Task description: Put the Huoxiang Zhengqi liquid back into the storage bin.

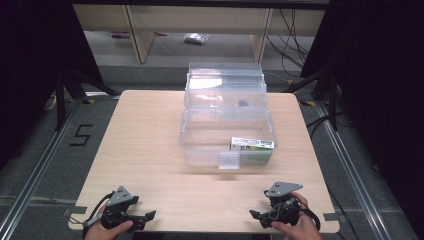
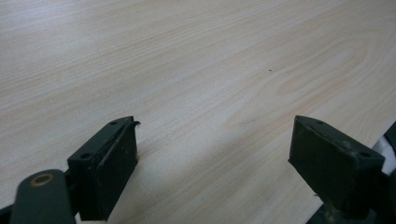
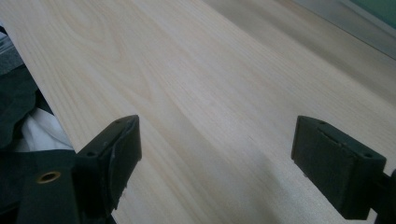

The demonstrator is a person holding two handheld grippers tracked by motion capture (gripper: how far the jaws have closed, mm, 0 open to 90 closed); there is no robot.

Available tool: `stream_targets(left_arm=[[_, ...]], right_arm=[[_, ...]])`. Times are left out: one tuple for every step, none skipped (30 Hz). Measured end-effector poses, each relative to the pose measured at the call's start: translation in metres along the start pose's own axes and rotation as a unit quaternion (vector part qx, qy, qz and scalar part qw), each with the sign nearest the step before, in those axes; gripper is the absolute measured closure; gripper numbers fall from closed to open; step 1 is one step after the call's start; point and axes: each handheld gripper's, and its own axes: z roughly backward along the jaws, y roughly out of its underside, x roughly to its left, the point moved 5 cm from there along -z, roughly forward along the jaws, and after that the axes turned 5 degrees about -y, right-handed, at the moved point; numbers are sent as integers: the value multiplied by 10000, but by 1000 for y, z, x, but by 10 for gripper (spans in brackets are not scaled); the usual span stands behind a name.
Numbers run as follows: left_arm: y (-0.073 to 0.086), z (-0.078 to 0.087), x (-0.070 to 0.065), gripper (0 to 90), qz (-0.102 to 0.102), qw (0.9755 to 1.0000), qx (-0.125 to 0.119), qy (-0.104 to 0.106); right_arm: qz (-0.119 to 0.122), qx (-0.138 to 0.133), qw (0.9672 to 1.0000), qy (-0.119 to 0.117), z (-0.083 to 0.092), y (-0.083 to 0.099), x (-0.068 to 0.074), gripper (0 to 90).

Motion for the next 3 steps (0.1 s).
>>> stream_targets(left_arm=[[0, 0, 0, 148, 41, 10000, 5, -3], [0, 0, 0, 148, 28, 10000, 0, 7], [0, 0, 0, 148, 28, 10000, 0, 7]], right_arm=[[-34, 6, 10000, -4, 0, 0, 0, 171], [-36, -1, 10000, 8, 1, 0, 0, 171], [-42, 0, 10000, 3, 0, 0, 0, 171]])
